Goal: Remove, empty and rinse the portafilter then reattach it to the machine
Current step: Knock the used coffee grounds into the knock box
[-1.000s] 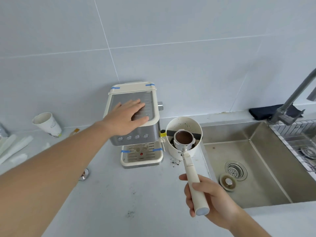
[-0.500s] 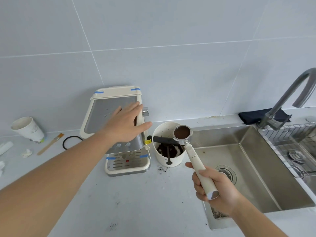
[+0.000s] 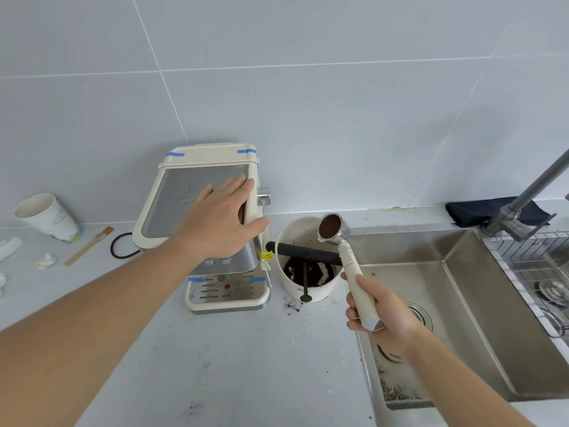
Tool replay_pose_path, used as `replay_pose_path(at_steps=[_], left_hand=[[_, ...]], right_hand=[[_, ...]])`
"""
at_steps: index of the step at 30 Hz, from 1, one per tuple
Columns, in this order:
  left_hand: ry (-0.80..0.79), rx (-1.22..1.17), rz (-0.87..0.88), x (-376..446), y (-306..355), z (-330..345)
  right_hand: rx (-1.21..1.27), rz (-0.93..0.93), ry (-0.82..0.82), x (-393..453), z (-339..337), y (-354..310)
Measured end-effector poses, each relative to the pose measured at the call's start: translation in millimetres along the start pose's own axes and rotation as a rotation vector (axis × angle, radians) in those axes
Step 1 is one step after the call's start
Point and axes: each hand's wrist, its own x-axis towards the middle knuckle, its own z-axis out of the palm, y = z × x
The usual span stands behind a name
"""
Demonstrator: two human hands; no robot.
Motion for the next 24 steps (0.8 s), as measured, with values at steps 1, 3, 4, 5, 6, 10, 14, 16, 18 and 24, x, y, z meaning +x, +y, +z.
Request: replay_pose_path(at_steps=[1, 3, 4, 5, 6, 10, 14, 16, 18, 24], left_hand=[[0.003, 0.001, -0.001, -0.1, -0.2, 0.0], [0.008, 0.003, -0.001, -0.4, 0.2, -0.8], [0.008, 0.002, -0.002, -0.3, 0.7, -1.1], [0.008, 0.002, -0.003, -0.3, 0.7, -1.2], [0.008, 0.001, -0.002, -0.3, 0.8, -1.3], [0.017, -0.009, -0.002, -0.7, 1.1, -1.7], [0.024, -0.006, 0.001, -1.1, 1.6, -1.7], [0.027, -0.008, -0.001, -1.6, 1.2, -1.8], [0.030, -0.010, -0.002, -1.4, 1.3, -1.9], [0.029, -0.018, -0.004, -1.7, 2.0, -2.1]], right_hand=[[-0.016, -0.001, 0.015, 3.2, -1.3, -1.7], [-0.069, -0.030, 0.042, 8.4, -3.8, -4.6], [-0.106, -0.052, 0.058, 10.4, -5.2, -6.0], [-0.150, -0.074, 0.073, 12.8, -6.4, -7.2], [-0.197, -0.097, 0.090, 14.7, -7.4, -8.0], [-0.389, -0.176, 0.150, 23.1, -8.4, -6.3], [-0.639, -0.283, 0.235, 28.7, -6.8, 0.7], [-0.788, -0.341, 0.256, 29.0, -6.6, 2.7], [-0.938, -0.403, 0.285, 28.9, -7.0, 3.8], [-1.262, -0.518, 0.441, 35.8, -4.5, 6.3]])
